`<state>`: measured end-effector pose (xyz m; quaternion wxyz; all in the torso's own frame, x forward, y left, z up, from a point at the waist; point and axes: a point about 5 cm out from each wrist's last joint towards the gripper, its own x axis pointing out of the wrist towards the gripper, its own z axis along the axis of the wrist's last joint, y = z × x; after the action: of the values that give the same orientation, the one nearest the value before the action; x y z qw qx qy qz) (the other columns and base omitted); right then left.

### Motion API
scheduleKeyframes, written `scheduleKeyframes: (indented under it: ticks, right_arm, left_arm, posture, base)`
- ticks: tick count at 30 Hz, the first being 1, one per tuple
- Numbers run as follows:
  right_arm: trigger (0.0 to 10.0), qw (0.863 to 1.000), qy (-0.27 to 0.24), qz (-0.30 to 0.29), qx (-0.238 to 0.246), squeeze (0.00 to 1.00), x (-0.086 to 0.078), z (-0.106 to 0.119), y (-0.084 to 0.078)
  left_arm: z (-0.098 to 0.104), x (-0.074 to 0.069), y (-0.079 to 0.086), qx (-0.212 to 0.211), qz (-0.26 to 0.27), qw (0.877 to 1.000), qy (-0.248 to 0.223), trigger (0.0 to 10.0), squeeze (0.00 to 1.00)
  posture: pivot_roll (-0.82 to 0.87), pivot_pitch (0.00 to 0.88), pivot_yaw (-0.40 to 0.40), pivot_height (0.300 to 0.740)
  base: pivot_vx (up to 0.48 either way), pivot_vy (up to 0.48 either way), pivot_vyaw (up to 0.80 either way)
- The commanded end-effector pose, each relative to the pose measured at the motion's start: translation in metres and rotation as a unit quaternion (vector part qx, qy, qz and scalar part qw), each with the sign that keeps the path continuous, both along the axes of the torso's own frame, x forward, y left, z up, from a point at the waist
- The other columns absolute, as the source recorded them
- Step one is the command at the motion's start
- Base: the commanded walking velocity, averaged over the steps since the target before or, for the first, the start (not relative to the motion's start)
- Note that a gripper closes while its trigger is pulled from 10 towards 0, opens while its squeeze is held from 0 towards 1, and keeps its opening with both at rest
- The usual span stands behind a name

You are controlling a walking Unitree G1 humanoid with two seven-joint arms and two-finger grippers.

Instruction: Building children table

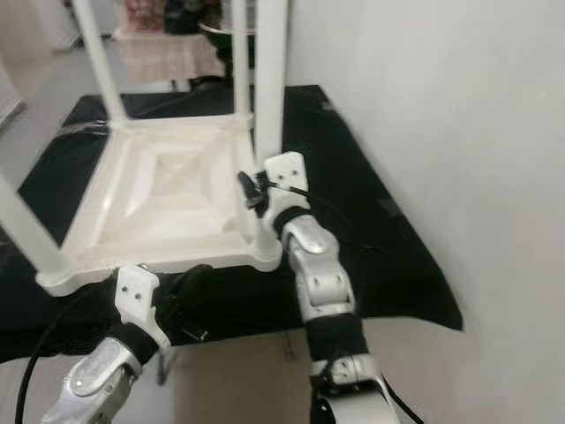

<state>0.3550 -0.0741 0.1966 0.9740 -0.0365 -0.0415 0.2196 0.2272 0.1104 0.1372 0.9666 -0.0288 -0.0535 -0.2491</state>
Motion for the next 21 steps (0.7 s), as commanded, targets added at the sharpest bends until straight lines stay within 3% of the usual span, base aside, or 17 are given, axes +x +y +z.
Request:
scheduleKeyframes:
  ticks: [1, 5, 6, 7, 8, 9, 10, 14, 18, 21]
  right_arm:
    - [10.0, 0.996, 0.074, -0.015, -0.045, 1.0, 0.001, -0.037, 0.0]
    - [10.0, 0.998, 0.045, 0.031, -0.027, 1.0, 0.005, -0.017, 0.007]
    - [10.0, 0.997, 0.028, 0.069, -0.021, 1.0, 0.006, -0.008, 0.008]
    - [10.0, 0.995, 0.018, 0.091, -0.021, 0.89, 0.006, -0.004, 0.008]
    - [10.0, 0.995, 0.018, 0.091, -0.021, 0.89, 0.006, -0.004, 0.008]
    - [10.0, 0.993, 0.012, 0.117, -0.02, 0.53, 0.006, -0.001, 0.008]
    - [10.0, 0.987, -0.001, 0.156, -0.028, 0.0, 0.006, 0.002, 0.007]
    - [10.0, 0.969, -0.004, 0.241, -0.055, 0.0, 0.008, 0.002, 0.002]
    - [10.0, 0.958, 0.007, 0.271, -0.092, 0.0, 0.013, -0.004, -0.005]
    - [10.0, 0.949, 0.03, 0.299, -0.091, 0.0, 0.016, -0.008, -0.008]
  left_arm:
    - [-0.006, 0.0, 0.002, 0.003, 0.002, 1.0, 0.009, 10.0, 0.0]
    - [-0.007, -0.001, 0.002, 0.004, 0.003, 1.0, 0.009, 10.0, 0.0]
    - [-0.007, -0.001, 0.002, 0.003, 0.002, 1.0, 0.01, 10.0, 0.0]
    - [-0.007, -0.002, 0.002, 0.003, 0.001, 1.0, 0.01, 10.0, 0.0]
    - [-0.007, -0.002, 0.002, 0.003, 0.001, 1.0, 0.01, 10.0, 0.0]
    - [-0.007, -0.002, 0.001, 0.003, 0.001, 1.0, 0.01, 10.0, 0.0]
    - [-0.007, -0.002, 0.001, 0.002, 0.0, 1.0, 0.01, 10.0, 0.0]
    - [-0.007, -0.003, -0.001, 0.001, -0.001, 1.0, 0.009, 10.0, 0.0]
    - [-0.007, -0.004, -0.002, 0.0, -0.002, 1.0, 0.009, 10.0, 0.0]
    - [-0.006, -0.004, -0.003, 0.0, -0.002, 1.0, 0.008, 10.0, 0.0]
  posture:
    - [0.08, 0.11, -0.015, 0.74]
    - [0.08, 0.106, -0.016, 0.74]
    - [0.08, 0.105, -0.016, 0.74]
    - [0.08, 0.105, -0.018, 0.74]
    - [0.08, 0.105, -0.018, 0.74]
    - [0.08, 0.105, -0.018, 0.74]
    - [0.08, 0.105, -0.019, 0.74]
    - [0.09, 0.103, -0.021, 0.74]
    - [0.09, 0.102, -0.024, 0.74]
    - [0.09, 0.103, -0.027, 0.74]
  base:
    - [0.0, 0.0, 0.0]
    - [0.0, 0.0, 0.0]
    - [0.0, 0.0, 0.0]
    - [0.0, 0.0, 0.0]
    - [0.0, 0.0, 0.0]
    - [0.0, 0.0, 0.0]
    - [0.0, 0.0, 0.0]
    - [0.0, 0.0, 0.0]
    - [0.0, 0.0, 0.0]
    - [0.0, 0.0, 0.0]
